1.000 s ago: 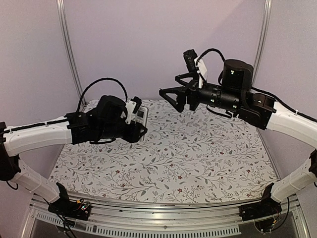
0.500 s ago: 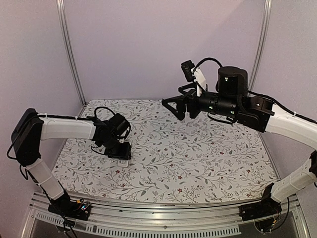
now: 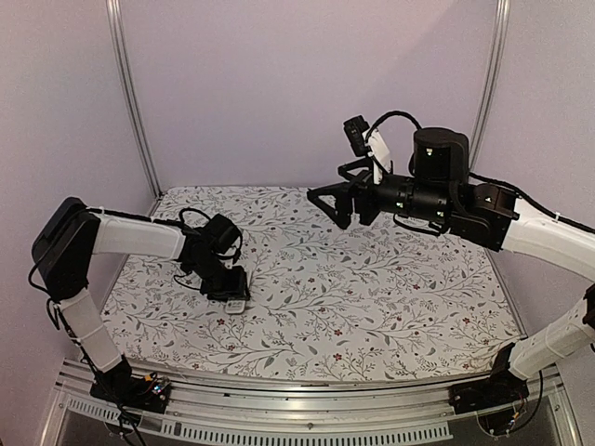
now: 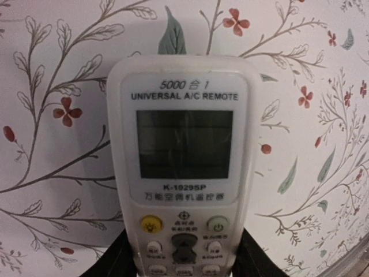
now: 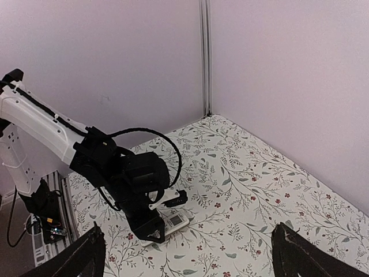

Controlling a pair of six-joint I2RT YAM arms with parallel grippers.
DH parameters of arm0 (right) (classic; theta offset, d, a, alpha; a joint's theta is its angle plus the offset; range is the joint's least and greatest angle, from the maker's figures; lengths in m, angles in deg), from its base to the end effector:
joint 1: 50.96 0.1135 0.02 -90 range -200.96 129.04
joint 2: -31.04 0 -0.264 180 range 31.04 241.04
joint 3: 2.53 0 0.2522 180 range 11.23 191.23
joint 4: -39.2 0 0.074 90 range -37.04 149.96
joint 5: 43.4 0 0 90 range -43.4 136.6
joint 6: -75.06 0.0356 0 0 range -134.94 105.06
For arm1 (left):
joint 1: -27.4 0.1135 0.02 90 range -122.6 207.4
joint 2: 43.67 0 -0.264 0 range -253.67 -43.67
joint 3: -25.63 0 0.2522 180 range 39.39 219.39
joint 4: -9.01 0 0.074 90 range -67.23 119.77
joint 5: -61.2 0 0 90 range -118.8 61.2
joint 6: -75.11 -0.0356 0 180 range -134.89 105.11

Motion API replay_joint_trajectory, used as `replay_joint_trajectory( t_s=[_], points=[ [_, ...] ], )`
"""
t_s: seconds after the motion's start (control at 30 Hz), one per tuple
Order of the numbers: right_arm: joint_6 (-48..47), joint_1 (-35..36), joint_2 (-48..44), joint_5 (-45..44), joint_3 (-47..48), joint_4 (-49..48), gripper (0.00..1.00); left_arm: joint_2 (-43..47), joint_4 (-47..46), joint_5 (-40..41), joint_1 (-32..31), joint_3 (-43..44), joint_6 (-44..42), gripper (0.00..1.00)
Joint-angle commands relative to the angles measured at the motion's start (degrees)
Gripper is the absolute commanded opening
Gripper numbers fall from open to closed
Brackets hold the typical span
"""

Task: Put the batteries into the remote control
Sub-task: Place the remote control at the center of the board.

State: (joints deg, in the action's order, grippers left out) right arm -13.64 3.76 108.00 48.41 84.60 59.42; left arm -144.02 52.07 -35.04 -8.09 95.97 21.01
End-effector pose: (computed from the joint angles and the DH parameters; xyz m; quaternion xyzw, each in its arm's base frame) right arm 0.1819 0.2591 0.3961 -0.3535 0.6799 0.3124 0.5614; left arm 0.2564 -0.1876 0.1424 0.0045 0.9877 -0.1295 0.0880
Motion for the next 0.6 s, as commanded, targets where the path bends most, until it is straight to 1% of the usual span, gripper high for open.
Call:
replay_joint_trajectory(
  t_s=[0.0,0.03,0.07,0.1,0.23,0.27,0.3,0.33,0.47,0.53,0.57],
  points=[
    [-0.34,-0.13,-1.65,-0.66,-0.94,0.04,0.99,-3.30,-1.71,-0.62,1.60,-2.53,1.29,0.34],
    [-0.33,-0.09,-1.65,-0.74,-1.01,0.09,0.99,-2.93,-2.29,-0.89,1.63,-2.71,1.54,0.41],
    [-0.33,-0.12,-1.60,-0.76,-1.07,0.05,0.99,-2.64,-2.81,-1.33,1.59,-2.96,1.76,0.47],
    [-0.27,-0.07,-1.57,-0.82,-1.07,0.05,0.99,-2.34,-3.37,-2.01,1.63,-3.23,1.87,0.49],
    [-0.33,-0.06,-1.22,-0.60,-0.94,0.06,0.99,-0.91,-4.59,-3.38,1.54,-3.97,2.40,0.63],
    [-0.33,-0.10,-1.21,-0.64,-0.94,0.09,0.99,-0.32,-4.60,-3.20,1.55,-4.01,2.49,0.68],
    [-0.27,-0.12,-1.21,-0.66,-0.90,0.05,0.99,0.19,-4.60,-2.98,1.57,-4.02,2.57,0.77],
    [-0.25,-0.09,-1.21,-0.68,-0.92,0.09,0.99,0.83,-4.50,-2.80,1.58,-4.02,2.66,0.81],
    [-0.13,-0.14,-1.36,-2.34,-1.01,0.60,0.99,4.11,-3.80,-1.59,1.65,-3.54,3.81,0.87],
    [-0.16,-0.72,-1.34,-5.36,-1.38,1.34,0.99,6.74,-2.88,0.79,1.58,-3.14,4.44,0.89],
    [-0.16,-1.93,-1.31,-6.08,-1.80,1.90,0.99,8.53,-2.04,3.23,1.59,-2.83,4.84,0.89]
  ],
)
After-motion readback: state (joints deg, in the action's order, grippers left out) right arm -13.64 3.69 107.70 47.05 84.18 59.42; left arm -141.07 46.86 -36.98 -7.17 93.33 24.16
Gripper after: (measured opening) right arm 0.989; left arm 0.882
